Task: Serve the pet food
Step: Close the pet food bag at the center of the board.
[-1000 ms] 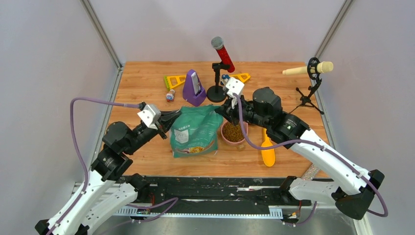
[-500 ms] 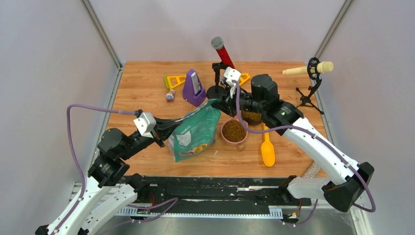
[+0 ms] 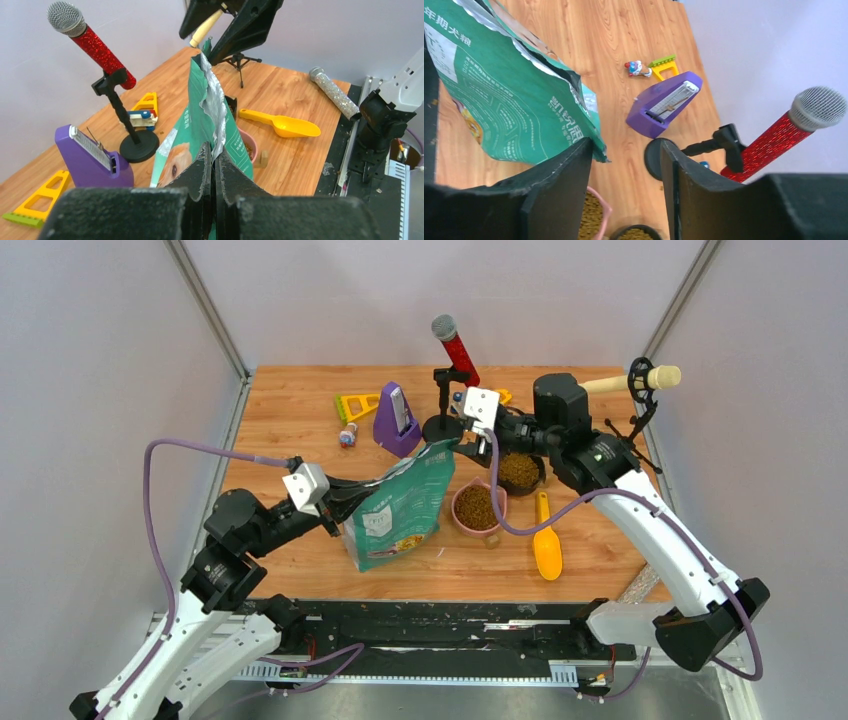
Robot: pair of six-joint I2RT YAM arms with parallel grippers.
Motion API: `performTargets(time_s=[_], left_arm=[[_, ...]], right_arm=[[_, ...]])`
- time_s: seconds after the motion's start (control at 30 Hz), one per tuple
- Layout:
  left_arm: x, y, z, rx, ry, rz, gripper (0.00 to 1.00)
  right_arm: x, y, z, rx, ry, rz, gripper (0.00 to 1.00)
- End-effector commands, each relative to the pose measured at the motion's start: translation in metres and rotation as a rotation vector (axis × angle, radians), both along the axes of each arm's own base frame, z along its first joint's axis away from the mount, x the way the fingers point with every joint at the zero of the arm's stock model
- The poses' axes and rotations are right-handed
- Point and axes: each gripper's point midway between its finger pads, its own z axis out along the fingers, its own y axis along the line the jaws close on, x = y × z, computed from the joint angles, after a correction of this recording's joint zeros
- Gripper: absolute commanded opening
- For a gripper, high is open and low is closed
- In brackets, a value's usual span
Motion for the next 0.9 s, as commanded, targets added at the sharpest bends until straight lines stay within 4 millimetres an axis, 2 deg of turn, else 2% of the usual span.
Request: performTargets(time_s=[0.0, 0.17, 0.3, 0.37, 0.53, 0.77, 0.83, 0.87], left_arm=[[-0.013, 0.003, 0.046, -0.052, -0.136, -0.033, 0.00], [-0.011, 0.012, 0.054, -0.058, -0.182, 0.020, 0.00], [-0.013, 0.016, 0.060, -0.041, -0.228, 0.023, 0.00], [-0.017, 0.016, 0.062, -0.033, -0.247, 0.012, 0.00], [-0.022, 0.019, 0.065, -0.014, -0.280, 0.005, 0.00], [-0.029, 0.021, 0.064, 0.004, -0.315, -0.013, 0.00], [-0.031, 0.020, 0.065, 0.004, -0.323, -0.021, 0.00], [-0.031, 0.021, 0.066, 0.001, -0.326, -0.019, 0.00]], right_arm=[[-0.004, 0.010, 0.011, -0.114, -0.149, 0.129, 0.56], [-0.016, 0.031, 0.008, -0.176, -0.145, 0.231, 0.58], [-0.043, 0.049, 0.002, -0.252, -0.145, 0.358, 0.57], [-0.049, 0.058, 0.000, -0.278, -0.161, 0.379, 0.56], [-0.051, 0.072, 0.003, -0.325, -0.169, 0.362, 0.41], [-0.047, 0.077, 0.005, -0.355, -0.164, 0.331, 0.32], [-0.047, 0.078, 0.004, -0.355, -0.152, 0.329, 0.22], [-0.048, 0.079, 0.003, -0.362, -0.137, 0.329, 0.14]])
